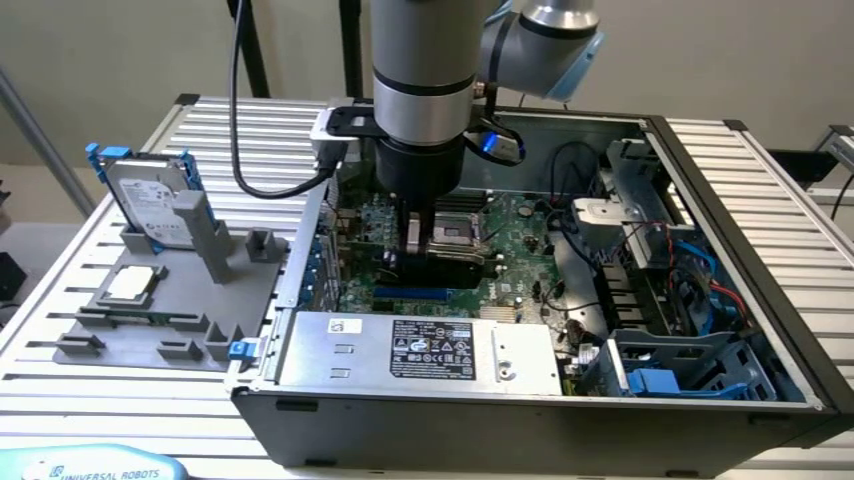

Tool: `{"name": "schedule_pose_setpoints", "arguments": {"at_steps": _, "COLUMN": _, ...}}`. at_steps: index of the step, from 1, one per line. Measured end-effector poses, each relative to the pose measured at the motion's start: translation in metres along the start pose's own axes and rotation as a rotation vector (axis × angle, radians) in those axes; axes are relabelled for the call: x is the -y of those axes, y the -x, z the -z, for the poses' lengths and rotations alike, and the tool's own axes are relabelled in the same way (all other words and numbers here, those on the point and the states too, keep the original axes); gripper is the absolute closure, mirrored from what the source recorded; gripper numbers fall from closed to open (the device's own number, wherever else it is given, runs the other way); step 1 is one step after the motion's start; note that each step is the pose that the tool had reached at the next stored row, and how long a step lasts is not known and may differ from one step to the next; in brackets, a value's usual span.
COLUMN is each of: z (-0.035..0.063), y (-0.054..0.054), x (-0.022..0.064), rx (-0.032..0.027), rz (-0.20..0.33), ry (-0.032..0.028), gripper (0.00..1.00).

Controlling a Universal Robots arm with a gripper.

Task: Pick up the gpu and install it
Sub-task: 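Insert the gpu into the slot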

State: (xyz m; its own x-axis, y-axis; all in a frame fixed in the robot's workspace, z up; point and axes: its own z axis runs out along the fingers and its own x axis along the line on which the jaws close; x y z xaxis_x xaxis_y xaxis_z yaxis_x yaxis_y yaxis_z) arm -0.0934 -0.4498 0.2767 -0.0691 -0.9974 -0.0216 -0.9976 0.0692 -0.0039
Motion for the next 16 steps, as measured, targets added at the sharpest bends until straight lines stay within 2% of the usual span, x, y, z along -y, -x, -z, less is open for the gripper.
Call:
{"name": "schedule_pose_setpoints", "arguments": {"at_steps": 8, "z": -0.0009, "y": -0.0002, "x": -0.0037, "rx": 0.0004, "rz": 0.000, "ry": -0.0002, "gripper": 0.73}}
{"name": "schedule_pose_setpoints", "arguments": {"at_steps": 16, "z": -0.0043, "y": -0.0003, "x": -0.0041, "rx": 0.0004, "rz": 0.000, "ry": -0.0001, "gripper": 0.73}}
